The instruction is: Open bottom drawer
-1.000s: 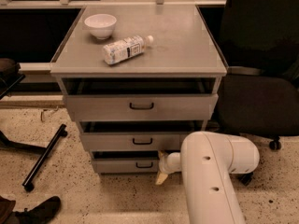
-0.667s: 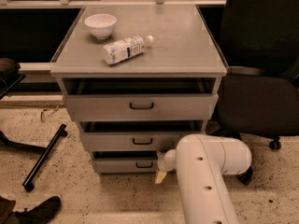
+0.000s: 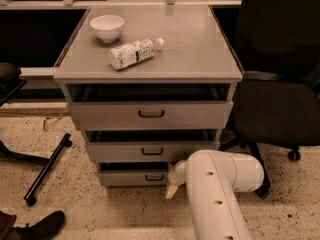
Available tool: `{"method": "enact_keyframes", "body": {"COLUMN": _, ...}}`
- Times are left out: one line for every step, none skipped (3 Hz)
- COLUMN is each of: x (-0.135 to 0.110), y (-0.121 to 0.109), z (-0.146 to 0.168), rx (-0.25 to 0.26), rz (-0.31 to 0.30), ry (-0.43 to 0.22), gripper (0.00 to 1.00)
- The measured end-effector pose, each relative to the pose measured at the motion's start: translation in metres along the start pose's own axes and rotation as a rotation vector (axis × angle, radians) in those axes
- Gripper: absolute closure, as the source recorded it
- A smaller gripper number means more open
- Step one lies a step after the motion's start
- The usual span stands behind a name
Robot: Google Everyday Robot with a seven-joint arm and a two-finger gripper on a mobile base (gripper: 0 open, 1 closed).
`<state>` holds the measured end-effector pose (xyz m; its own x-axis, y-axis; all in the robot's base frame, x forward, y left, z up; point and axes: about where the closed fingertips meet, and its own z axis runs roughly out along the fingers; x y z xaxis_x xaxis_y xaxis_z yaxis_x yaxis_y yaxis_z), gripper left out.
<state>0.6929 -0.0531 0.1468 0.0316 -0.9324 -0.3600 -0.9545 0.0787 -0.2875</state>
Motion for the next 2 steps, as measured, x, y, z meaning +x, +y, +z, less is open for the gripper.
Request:
{"method": "enact_keyframes", "body": {"x": 0.0015, "y": 0.0007, "z": -0.0011, "rx": -0.006, "rz": 0.008, "ry": 0.001, "gripper": 0.00}}
{"method": "enact_keyframes", "body": {"x": 0.0033, "y": 0.0056, "z": -0.0022, "rx": -0.015, "rz": 0.043, "ry": -0.008, "gripper": 0.00}}
